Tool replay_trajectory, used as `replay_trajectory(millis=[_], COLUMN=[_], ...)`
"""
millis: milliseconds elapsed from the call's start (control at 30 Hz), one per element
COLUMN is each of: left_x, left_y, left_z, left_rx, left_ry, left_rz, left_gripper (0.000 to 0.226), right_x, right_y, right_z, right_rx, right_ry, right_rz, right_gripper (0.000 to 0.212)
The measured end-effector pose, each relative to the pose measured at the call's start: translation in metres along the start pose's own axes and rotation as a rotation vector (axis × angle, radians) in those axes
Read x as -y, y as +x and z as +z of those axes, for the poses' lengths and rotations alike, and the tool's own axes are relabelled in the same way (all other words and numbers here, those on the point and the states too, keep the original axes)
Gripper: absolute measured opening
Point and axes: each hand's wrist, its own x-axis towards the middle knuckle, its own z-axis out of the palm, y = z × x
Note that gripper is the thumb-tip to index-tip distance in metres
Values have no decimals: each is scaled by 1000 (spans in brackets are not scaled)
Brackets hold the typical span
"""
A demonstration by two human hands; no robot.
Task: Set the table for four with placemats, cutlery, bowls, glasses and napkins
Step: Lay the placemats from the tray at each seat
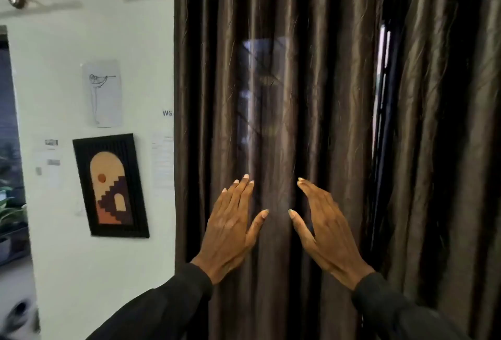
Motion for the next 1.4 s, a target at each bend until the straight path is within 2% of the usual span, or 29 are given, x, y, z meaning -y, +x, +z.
replay_trajectory(millis=[367, 600, 767, 900, 1033, 1167, 1400], left_x=[51, 117, 184, 231, 267, 301, 362], left_y=[-133, -218, -286, -340, -377, -405, -425], left_z=[-22, -49, -70, -81, -86, -80, -46], left_rx=[204, 359, 368, 379, 407, 446, 464], left_ry=[-15, -163, -312, -414, -432, -431, -482], left_rz=[-343, -639, -892, -1142, -1240, -1344, -1515], left_gripper=[56, 47, 47, 32, 41, 27, 24], right_x=[44, 84, 118, 143, 163, 182, 196], right_y=[-82, -136, -174, -205, -233, -245, -254], right_z=[101, 185, 247, 298, 345, 382, 468], right_rx=[259, 400, 526, 678, 780, 868, 967], right_ry=[229, 377, 460, 475, 519, 575, 620], right_rz=[62, 115, 228, 337, 432, 537, 661], right_gripper=[50, 34, 26, 25, 26, 25, 18])
